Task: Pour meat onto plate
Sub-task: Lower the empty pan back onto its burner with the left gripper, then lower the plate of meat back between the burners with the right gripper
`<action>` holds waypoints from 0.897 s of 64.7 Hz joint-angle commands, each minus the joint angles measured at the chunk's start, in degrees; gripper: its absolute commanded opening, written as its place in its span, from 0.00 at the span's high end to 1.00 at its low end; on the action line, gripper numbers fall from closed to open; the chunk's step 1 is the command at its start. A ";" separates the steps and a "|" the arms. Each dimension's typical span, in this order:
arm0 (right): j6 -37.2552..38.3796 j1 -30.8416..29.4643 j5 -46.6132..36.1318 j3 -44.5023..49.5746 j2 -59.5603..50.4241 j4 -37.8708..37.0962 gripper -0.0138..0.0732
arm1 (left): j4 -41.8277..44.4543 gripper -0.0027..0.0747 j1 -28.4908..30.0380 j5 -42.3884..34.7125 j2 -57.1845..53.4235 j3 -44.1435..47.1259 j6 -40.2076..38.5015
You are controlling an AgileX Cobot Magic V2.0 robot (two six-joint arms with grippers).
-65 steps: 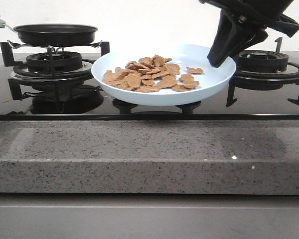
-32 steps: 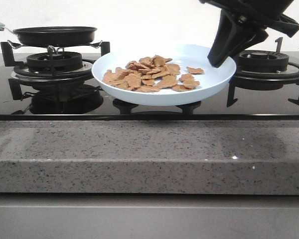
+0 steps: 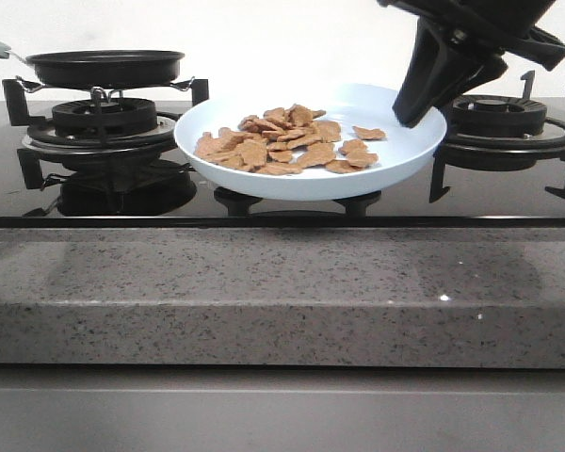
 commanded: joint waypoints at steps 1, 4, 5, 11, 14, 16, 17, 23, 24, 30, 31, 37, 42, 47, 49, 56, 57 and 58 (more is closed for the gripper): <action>-0.51 -0.05 -1.81 -1.31 -2.32 1.76 0.97 | 5.20 0.30 -3.87 -3.11 -6.21 -0.54 -4.38; -0.51 -0.05 -1.81 -1.31 -2.32 1.76 0.97 | 9.35 0.30 -6.55 -4.29 -8.46 0.41 -6.05; -0.51 -0.05 -1.81 -1.31 -2.32 1.76 0.97 | 10.53 0.30 -7.36 -4.68 -9.11 0.79 -6.64; -0.51 -0.05 -1.81 -1.31 -2.32 1.76 0.97 | 19.23 0.30 -12.92 -7.62 -13.77 4.16 -11.61; -0.51 -0.05 -1.81 -1.31 -2.32 1.76 0.97 | 23.09 0.30 -15.13 -8.72 -15.76 5.72 -14.21; -0.51 -0.05 -1.81 -1.31 -2.32 1.76 0.97 | 25.47 0.30 -16.54 -9.59 -17.06 7.07 -16.15; -0.51 -0.05 -1.81 -1.31 -2.32 1.76 0.97 | 26.62 0.30 -17.23 -9.73 -17.70 7.34 -16.55; -0.51 -0.05 -1.81 -1.31 -2.32 1.76 0.97 | 33.12 0.30 -21.26 -10.27 -21.62 11.01 -22.04; -0.51 -0.05 -1.81 -1.31 -2.32 1.76 0.97 | 34.11 0.30 -21.82 -10.27 -22.19 11.29 -22.42; -0.51 -0.05 -1.81 -1.31 -2.32 1.76 0.97 | 39.12 0.30 -24.82 -10.27 -25.76 15.07 -26.47; -0.51 -0.05 -1.81 -1.31 -2.32 1.76 0.97 | 39.67 0.30 -25.16 -10.27 -26.27 15.64 -26.91; -0.51 -0.05 -1.81 -1.31 -2.32 1.76 0.97 | 41.07 0.30 -26.41 -10.27 -29.42 19.43 -28.44; -0.51 -0.05 -1.81 -1.31 -2.32 1.76 0.97 | 41.20 0.30 -26.41 -10.40 -31.64 21.55 -28.44; -0.51 -0.05 -1.81 -1.31 -2.32 1.76 0.97 | 41.33 0.30 -26.30 -10.71 -33.57 22.89 -28.44; -0.51 -0.05 -1.81 -1.31 -2.32 1.76 0.97 | 41.33 0.30 -26.30 -10.71 -33.85 23.12 -28.44; -0.51 -0.05 -1.81 -1.31 -2.32 1.76 0.97 | 41.33 0.30 -26.30 -10.47 -34.62 23.12 -28.44; -0.51 -0.05 -1.81 -1.31 -2.32 1.76 0.97 | 41.33 0.30 -26.30 -10.47 -34.71 23.12 -28.44; -0.51 -0.05 -1.81 -1.31 -2.32 1.76 0.97 | 41.33 0.30 -26.30 -10.47 -34.71 23.12 -28.44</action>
